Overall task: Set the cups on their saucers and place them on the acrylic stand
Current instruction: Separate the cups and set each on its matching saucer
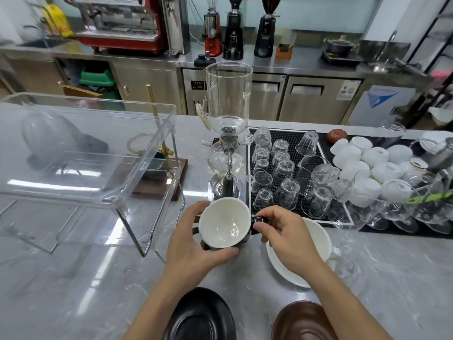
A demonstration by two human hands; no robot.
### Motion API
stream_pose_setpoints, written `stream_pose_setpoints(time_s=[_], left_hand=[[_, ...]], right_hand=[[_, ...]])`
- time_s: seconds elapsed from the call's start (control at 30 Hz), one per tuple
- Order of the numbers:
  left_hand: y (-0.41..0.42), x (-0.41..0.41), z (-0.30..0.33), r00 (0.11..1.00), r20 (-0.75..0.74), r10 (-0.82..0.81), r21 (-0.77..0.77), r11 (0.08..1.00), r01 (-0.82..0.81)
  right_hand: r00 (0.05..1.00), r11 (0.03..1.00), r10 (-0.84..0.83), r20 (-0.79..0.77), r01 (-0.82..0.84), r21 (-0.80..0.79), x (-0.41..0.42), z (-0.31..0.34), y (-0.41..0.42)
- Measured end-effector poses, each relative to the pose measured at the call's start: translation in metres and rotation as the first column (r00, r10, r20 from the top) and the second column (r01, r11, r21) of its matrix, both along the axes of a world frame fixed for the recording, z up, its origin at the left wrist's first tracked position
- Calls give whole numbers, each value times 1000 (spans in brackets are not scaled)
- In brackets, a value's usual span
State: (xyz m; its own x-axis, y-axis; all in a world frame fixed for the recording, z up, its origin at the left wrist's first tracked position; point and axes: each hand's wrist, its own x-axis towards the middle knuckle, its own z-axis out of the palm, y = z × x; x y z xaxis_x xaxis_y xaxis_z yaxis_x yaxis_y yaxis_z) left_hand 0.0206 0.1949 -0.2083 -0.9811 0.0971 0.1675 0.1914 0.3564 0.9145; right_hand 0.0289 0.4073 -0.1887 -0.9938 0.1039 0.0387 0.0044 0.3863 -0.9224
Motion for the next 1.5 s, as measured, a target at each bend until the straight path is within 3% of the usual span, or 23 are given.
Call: stream_pose_setpoints(time_s=[0.63, 1.0, 1.23, 1.5], left_hand=[[-38, 88, 2, 993, 100, 62, -50, 997, -58], [-64, 131, -9, 983, 151, 100, -7, 995, -100], [-77, 152, -22, 970, 207, 132, -1, 991, -134], [-78, 165, -33, 960, 239, 146, -24, 989, -145]], right_hand=[[985, 984, 147, 90, -137, -111, 67, -10, -29], [980, 941, 154, 128, -107, -321, 98, -26, -57], [959, 945, 214, 185, -154, -290, 108, -40, -65], [952, 972, 212, 221, -183, -147, 116, -52, -63]])
